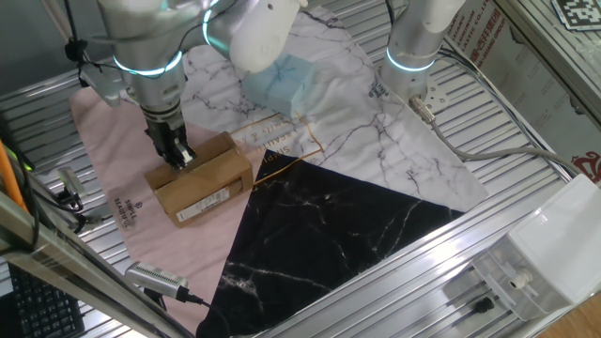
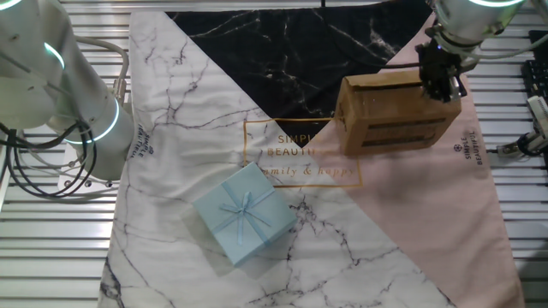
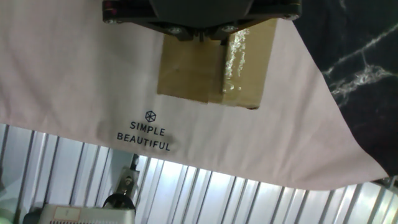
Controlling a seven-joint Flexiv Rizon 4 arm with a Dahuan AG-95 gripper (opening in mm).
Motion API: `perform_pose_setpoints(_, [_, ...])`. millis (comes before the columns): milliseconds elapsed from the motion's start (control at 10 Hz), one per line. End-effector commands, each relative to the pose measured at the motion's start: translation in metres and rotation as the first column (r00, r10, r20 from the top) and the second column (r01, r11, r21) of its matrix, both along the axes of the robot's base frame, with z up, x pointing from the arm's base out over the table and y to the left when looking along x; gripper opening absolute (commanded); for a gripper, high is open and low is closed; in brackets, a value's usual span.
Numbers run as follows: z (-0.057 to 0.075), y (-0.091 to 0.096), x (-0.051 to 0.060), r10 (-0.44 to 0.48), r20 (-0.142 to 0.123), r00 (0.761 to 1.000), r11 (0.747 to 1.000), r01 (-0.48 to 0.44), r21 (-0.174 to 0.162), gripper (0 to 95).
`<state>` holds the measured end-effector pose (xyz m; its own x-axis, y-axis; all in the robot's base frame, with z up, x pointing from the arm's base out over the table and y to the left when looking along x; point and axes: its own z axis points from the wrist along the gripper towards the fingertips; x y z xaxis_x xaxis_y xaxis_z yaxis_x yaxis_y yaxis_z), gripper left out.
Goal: Cover the box
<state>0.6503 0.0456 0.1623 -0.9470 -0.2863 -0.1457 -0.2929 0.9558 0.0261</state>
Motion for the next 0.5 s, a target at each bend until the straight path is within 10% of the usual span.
perform_pose_setpoints(100, [-0.0012,0.0000,0.0008,0.007,-0.002,1.000,1.000,-0.007,-0.001,0.0])
perform_pose_setpoints(500, [-0.0111,-0.0015,-0.0005,0.013,0.009,1.000,1.000,-0.013,-0.003,0.0])
